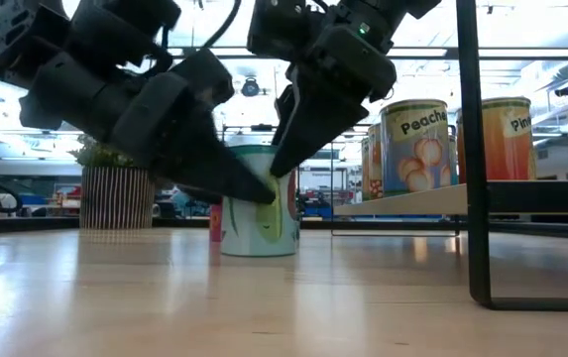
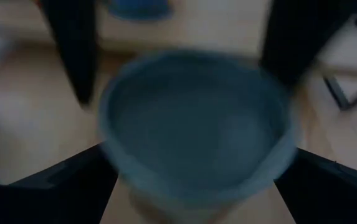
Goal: Pick and place cans onto a shelf
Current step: Put the canned mixed fruits on the shelf
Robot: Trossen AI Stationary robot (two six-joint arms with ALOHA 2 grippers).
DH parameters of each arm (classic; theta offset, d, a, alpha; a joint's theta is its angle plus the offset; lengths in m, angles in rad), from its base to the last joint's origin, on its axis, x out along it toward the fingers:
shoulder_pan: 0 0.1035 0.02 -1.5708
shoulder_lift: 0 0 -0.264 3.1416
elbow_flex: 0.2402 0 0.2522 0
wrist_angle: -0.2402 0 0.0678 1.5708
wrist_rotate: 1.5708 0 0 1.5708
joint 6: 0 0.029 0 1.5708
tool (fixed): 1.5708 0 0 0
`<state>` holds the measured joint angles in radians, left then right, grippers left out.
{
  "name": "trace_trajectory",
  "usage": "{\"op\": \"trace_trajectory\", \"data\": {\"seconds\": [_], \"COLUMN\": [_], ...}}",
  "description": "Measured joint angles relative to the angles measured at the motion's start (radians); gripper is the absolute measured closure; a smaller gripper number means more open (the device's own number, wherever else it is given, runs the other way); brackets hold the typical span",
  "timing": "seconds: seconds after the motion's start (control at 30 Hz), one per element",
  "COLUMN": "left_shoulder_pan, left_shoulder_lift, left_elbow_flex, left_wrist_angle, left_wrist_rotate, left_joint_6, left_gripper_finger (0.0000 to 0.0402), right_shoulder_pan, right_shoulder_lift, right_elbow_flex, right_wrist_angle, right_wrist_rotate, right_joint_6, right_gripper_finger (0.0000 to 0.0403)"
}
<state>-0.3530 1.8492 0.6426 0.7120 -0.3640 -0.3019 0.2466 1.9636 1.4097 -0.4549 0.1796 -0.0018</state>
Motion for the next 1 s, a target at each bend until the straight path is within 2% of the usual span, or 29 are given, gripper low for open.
{"op": "trace_trajectory", "data": {"seconds": [0.13,0.47,0.57,0.7,0.87,1.0], "left_shoulder_pan": [0.003,-0.021,-0.034,-0.037,-0.036,-0.036], "left_shoulder_lift": [-0.039,-0.234,-0.277,-0.279,-0.266,-0.243], "left_elbow_flex": [-0.001,-0.001,0.000,-0.001,-0.002,0.000], "left_wrist_angle": [-0.133,-0.377,-0.462,-0.538,-0.544,-0.484], "left_wrist_rotate": [0.062,0.053,0.006,-0.109,-0.207,-0.213], "left_joint_6": [-0.001,0.052,0.052,0.027,-0.001,0.000], "left_gripper_finger": [0.0006,0.0006,0.0006,0.0006,0.0006,0.0006], "right_shoulder_pan": [0.000,-0.001,-0.001,-0.001,-0.001,-0.001], "right_shoulder_lift": [-0.004,-0.008,-0.008,-0.008,-0.008,-0.008], "right_elbow_flex": [0.000,0.060,0.060,0.060,0.060,0.060], "right_wrist_angle": [-0.035,-0.130,-0.137,-0.136,-0.141,-0.155], "right_wrist_rotate": [0.007,0.029,0.031,0.038,0.037,0.027], "right_joint_6": [0.000,-0.002,-0.002,-0.002,-0.007,-0.010], "right_gripper_finger": [0.0029,0.0029,0.0029,0.0029,0.0029,0.0029]}}
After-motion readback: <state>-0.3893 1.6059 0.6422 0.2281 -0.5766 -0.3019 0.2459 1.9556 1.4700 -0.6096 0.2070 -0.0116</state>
